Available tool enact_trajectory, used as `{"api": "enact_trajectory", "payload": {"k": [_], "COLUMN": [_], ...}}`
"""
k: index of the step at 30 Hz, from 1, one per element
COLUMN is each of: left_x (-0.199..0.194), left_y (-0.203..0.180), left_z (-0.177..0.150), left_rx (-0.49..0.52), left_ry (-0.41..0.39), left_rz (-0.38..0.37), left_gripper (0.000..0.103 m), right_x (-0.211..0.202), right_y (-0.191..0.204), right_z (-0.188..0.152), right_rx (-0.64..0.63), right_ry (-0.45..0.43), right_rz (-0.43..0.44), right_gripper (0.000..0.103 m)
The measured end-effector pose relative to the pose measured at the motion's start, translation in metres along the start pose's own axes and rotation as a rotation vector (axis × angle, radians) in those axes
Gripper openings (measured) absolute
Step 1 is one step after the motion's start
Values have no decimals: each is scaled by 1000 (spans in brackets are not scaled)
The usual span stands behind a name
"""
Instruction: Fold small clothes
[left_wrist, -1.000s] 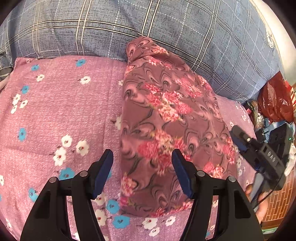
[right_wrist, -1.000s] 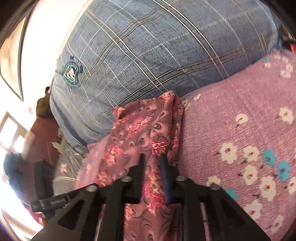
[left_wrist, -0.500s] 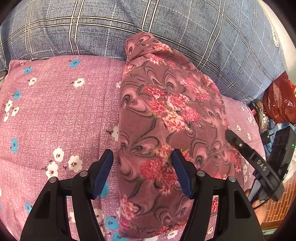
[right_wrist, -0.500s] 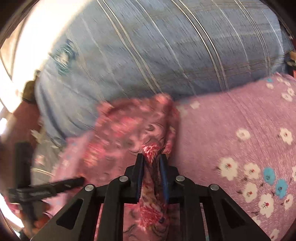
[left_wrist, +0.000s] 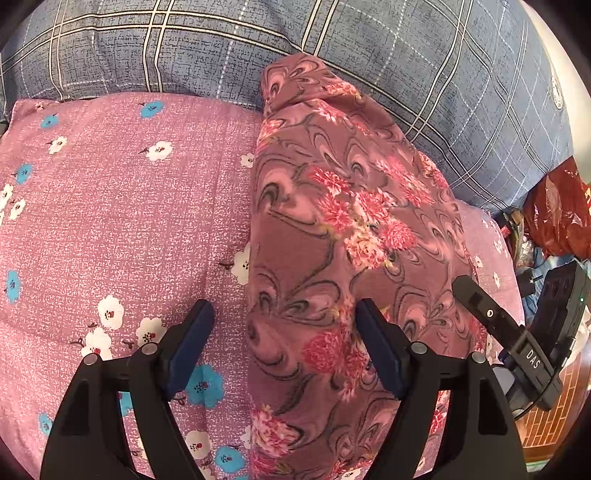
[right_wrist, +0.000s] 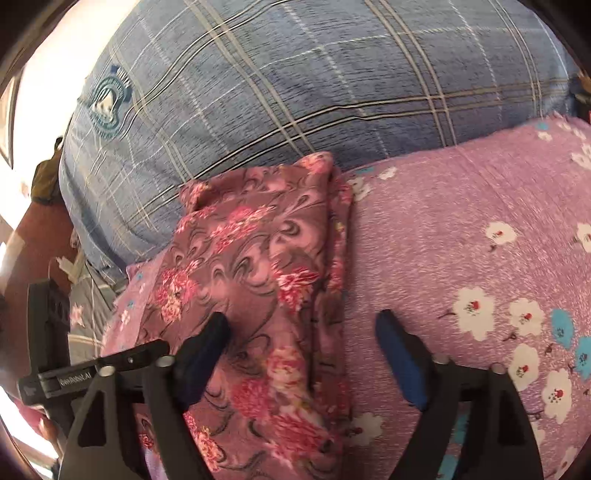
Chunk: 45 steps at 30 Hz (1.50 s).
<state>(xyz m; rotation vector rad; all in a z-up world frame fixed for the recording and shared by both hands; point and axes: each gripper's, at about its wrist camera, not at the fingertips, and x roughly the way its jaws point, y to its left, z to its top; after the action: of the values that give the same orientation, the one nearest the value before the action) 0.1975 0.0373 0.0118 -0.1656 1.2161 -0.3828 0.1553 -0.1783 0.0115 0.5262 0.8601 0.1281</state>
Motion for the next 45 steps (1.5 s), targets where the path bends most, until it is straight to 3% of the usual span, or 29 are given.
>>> {"api": "enact_trajectory", "payload": {"k": [3, 5, 9, 11, 14, 16, 17, 19, 21, 22, 24, 26, 28, 30, 32, 34, 36, 37, 38, 41, 45], "left_x": [0, 2, 1, -4, -9, -8, -5, 5, 23, 28, 30, 36, 54, 50, 37, 25, 17, 16, 16, 32, 28], "left_y": [4, 2, 2, 5, 3, 0, -1, -2, -5, -6, -6, -2, 4, 10, 13, 18, 26, 28, 30, 27, 11], "left_z": [0, 0, 1, 4, 23, 42, 49, 65, 83, 88, 97, 104, 108, 110, 107, 101, 87, 79, 71, 59, 53], "left_rx": [-6, 0, 9, -7, -4, 2, -3, -22, -49, -58, -60, -70, -96, -124, -104, -97, -99, -105, -117, -152, -117], "left_ry": [5, 4, 8, 13, 1, -4, -6, 18, 73, 92, 79, 57, 115, 115, 97, 87, 100, 113, 129, 186, 159], "left_rz": [-21, -24, -27, -57, -77, -58, -59, -73, -82, -88, -109, -82, -37, -72, -110, -134, -205, -239, -275, -354, -328], "left_gripper": [81, 82, 82, 82, 82, 82, 82, 82, 81, 78, 75, 71, 69, 68, 68, 68, 68, 69, 72, 79, 83], "right_x": [-2, -8, -9, -19, -41, -33, -19, 7, 36, 47, 37, 15, 21, 46, 33, 12, -4, -9, -11, -7, 14], "right_y": [0, -12, -12, -12, -10, -16, -19, -17, -10, -6, 4, 0, -17, -35, -36, -44, -57, -61, -61, -64, -46], "right_z": [-3, -6, 3, 6, 26, 44, 56, 69, 76, 79, 86, 91, 91, 81, 80, 78, 71, 66, 63, 48, 33], "right_rx": [56, 134, 117, 129, 80, 100, 111, 90, 50, 27, -25, 5, 63, 99, 104, 174, 249, 257, 251, 230, 201], "right_ry": [-22, -62, 23, -1, -107, -84, -36, 40, 138, 171, 122, 22, 42, 157, 113, 79, 62, 62, 67, 119, 175], "right_rz": [45, 106, 104, 30, -95, -38, 0, -21, -23, -41, -72, -36, -70, -99, -54, 75, 163, 169, 161, 153, 282], "right_gripper": [103, 103, 102, 83, 78, 78, 70, 56, 50, 35, 10, 5, 4, 4, 6, 15, 30, 48, 59, 60, 63]}}
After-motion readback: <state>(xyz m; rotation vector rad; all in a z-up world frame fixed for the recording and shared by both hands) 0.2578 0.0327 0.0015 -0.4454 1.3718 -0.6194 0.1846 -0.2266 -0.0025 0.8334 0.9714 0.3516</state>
